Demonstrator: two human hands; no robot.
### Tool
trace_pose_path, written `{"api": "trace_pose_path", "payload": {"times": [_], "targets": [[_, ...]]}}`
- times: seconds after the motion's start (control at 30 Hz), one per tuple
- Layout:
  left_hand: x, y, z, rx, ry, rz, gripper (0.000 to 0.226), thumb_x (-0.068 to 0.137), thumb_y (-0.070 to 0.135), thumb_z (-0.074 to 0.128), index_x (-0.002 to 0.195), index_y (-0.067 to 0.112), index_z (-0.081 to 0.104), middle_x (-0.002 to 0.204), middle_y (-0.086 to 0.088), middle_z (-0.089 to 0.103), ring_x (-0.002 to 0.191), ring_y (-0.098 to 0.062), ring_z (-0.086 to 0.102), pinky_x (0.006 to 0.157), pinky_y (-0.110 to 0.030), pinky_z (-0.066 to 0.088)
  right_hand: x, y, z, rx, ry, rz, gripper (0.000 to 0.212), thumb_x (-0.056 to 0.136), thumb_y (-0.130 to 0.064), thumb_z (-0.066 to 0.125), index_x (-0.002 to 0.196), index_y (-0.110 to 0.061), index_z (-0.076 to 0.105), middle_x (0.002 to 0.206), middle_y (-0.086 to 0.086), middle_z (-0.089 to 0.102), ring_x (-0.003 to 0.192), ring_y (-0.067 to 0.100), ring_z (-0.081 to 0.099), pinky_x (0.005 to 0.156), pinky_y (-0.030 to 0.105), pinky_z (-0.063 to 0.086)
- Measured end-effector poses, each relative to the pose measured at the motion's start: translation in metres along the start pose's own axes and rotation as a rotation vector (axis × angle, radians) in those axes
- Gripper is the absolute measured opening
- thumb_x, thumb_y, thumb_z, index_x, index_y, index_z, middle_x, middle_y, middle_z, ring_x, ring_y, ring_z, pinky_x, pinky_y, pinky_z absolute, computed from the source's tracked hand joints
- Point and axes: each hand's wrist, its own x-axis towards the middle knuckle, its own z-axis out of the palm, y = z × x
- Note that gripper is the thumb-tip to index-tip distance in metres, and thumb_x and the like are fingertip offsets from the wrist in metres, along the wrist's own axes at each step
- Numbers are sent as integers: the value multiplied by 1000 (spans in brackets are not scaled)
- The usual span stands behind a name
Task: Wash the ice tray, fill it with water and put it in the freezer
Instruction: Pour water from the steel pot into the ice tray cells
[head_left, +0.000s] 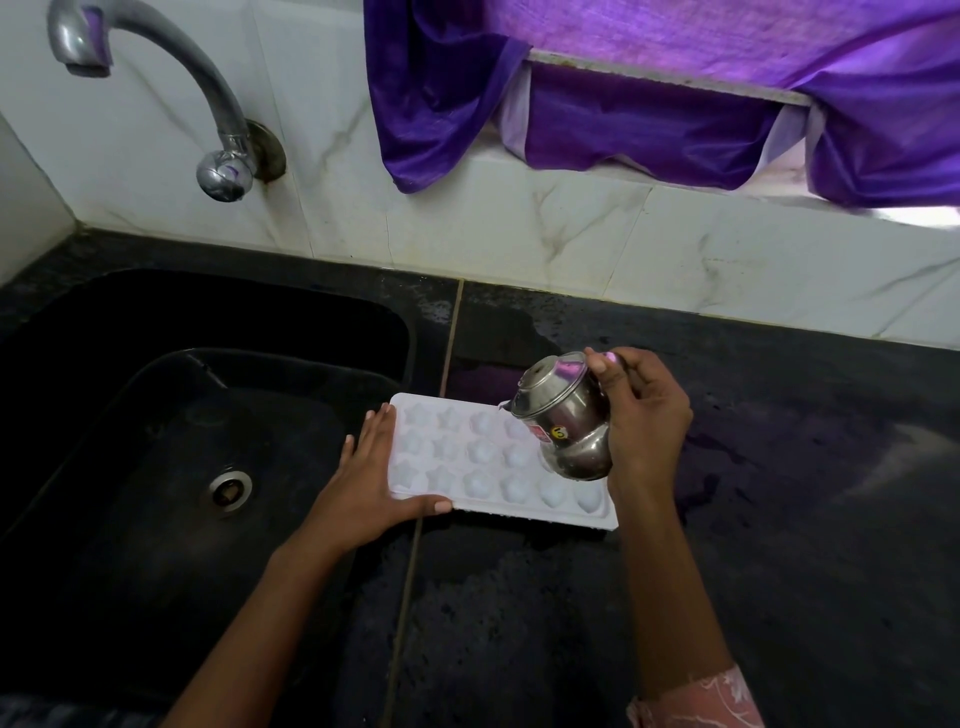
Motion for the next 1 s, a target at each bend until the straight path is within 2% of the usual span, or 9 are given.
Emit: {"api": "trace_pose_path", "payload": {"times": [0.2,0.4,0.7,0.87,1.0], "targets": [[-1,-1,1,-1,9,3,148,34,97,41,147,21,-14,156,10,-14,132,6,-23,108,-23,-15,-1,-3,3,25,13,13,19,77,-14,73,66,-28,65,66,-11,67,72,10,62,80,35,51],[-1,-2,1,-3,10,8,148,34,98,41,147,21,-15,156,10,-14,133,5,-23,108,-23,-15,-2,0,4,97,51,37,19,78,-10,71,68,-25,64,64,-15,67,69,2,61,72,22,50],[-1,-2,1,-21,14,10,147,35,97,42,148,21,-14,156,11,-14,133,5,-23,108,-22,-14,-2,2,11,227,27,94,23,78,-12,70,62,-30,68,79,3,65,84,20,62,77,29,51],[0,-3,2,-14,14,7,147,35,98,41,148,21,-14,156,10,-14,135,3,-23,109,-23,-15,-3,2,20,209,-1,112,17,78,-10,69,69,-23,64,68,-9,69,74,9,65,73,23,51],[0,-3,2,-18,15,12,147,35,98,41,148,20,-13,155,12,-14,134,4,-23,108,-21,-14,-4,1,26,195,-43,107,17,79,-8,69,70,-21,64,67,-11,70,74,8,65,72,22,51]]}}
